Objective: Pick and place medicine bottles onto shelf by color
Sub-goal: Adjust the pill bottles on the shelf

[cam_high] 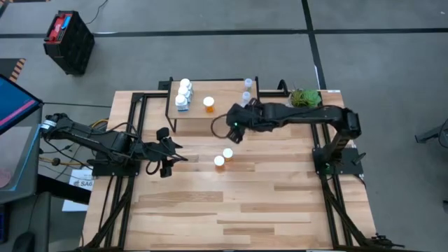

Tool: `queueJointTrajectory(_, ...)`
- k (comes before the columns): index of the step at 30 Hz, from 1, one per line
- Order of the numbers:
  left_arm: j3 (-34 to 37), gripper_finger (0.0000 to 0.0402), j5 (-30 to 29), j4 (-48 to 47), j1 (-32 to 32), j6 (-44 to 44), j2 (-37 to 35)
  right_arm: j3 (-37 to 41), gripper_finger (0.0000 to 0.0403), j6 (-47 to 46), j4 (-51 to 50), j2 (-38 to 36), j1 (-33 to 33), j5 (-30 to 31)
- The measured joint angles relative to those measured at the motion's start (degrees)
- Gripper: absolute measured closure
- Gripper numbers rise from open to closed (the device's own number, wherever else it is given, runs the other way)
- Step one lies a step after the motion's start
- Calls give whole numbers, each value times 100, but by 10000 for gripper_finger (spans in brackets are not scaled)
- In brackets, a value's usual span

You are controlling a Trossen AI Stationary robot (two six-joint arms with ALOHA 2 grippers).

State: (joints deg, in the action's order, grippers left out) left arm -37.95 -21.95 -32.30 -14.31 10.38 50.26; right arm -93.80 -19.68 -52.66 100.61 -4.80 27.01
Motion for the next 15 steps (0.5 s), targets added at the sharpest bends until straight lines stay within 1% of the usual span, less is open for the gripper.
queueJointTrajectory(5, 0, 191, 4, -10, 0, 23, 0, -2, 187, -148, -104, -13, -252, -118)
queueJointTrajectory(9, 0, 191, 6, -8, 0, 23, 0, -2, 231, -91, -190, -7, -373, -559)
queueJointTrajectory(15, 0, 191, 8, -5, 0, 25, 0, -2, 285, 4, -104, -1, -426, -589)
